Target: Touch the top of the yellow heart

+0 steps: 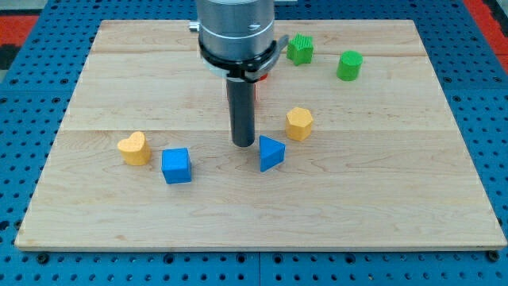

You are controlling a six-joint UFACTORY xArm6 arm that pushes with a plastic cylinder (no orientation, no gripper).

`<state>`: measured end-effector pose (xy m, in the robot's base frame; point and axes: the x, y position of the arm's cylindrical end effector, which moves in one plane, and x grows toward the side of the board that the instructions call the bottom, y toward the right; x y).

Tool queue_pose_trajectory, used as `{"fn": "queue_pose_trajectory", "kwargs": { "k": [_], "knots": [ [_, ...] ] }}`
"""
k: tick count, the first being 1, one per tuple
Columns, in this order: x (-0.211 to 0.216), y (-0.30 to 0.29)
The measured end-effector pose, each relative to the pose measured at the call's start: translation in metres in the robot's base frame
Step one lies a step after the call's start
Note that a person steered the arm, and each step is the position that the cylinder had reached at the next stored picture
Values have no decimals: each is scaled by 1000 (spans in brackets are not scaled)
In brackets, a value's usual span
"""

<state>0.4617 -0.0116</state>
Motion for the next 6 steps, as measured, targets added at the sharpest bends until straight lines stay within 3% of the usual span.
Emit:
{"fn": "queue_pose_trajectory", "kwargs": {
  "k": [1, 2, 3, 4, 6],
  "knots": [
    [49, 4],
    [51, -36],
    [134, -63],
    [146, -138],
    [32, -274]
  ]
}}
